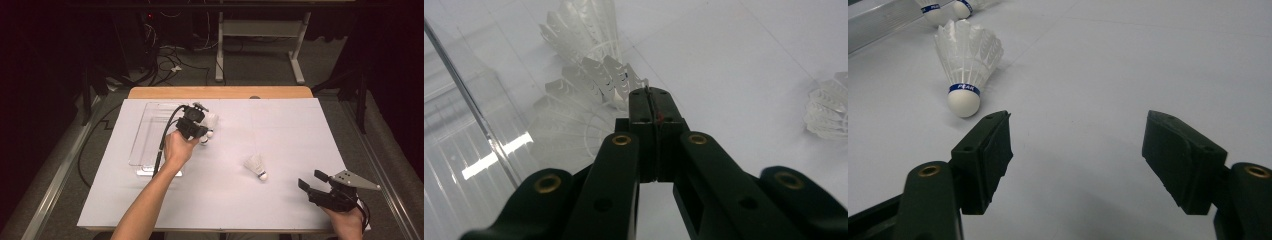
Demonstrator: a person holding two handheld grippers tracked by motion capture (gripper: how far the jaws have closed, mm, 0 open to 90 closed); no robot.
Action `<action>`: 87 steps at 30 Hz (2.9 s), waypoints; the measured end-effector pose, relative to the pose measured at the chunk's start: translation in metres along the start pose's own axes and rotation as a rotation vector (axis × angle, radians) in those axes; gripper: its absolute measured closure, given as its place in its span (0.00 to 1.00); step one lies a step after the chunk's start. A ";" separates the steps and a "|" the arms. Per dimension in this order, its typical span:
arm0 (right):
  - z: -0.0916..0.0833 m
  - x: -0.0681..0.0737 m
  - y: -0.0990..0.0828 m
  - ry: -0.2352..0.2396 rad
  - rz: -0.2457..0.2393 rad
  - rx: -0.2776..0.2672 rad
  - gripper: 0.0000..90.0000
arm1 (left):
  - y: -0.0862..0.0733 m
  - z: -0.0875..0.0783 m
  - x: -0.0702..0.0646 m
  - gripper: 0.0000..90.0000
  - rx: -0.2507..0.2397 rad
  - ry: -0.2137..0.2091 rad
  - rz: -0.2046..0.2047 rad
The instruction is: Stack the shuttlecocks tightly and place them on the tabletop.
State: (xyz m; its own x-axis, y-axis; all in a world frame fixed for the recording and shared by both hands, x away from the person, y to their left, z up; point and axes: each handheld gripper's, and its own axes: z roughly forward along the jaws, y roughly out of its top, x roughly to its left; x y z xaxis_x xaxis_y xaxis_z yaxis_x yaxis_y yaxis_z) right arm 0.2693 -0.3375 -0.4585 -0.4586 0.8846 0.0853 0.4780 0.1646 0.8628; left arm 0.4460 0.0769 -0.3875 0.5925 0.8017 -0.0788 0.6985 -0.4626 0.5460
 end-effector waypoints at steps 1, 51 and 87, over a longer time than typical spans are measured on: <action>0.000 0.000 0.000 0.001 0.000 0.001 0.31 | 0.000 0.001 0.000 0.99 0.002 0.001 -0.001; 0.000 0.000 0.000 0.008 0.002 -0.004 0.31 | 0.026 0.038 -0.045 0.98 0.095 -0.029 0.105; 0.000 0.000 0.000 0.014 0.004 -0.003 0.31 | 0.039 0.080 -0.069 0.97 0.150 -0.052 0.156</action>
State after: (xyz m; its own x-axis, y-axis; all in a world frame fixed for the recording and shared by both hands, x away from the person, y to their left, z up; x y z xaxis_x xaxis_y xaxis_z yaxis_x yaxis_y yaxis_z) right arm 0.2693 -0.3379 -0.4586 -0.4667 0.8792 0.0959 0.4778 0.1594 0.8639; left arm 0.4651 -0.0266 -0.4273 0.7152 0.6973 -0.0478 0.6462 -0.6337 0.4254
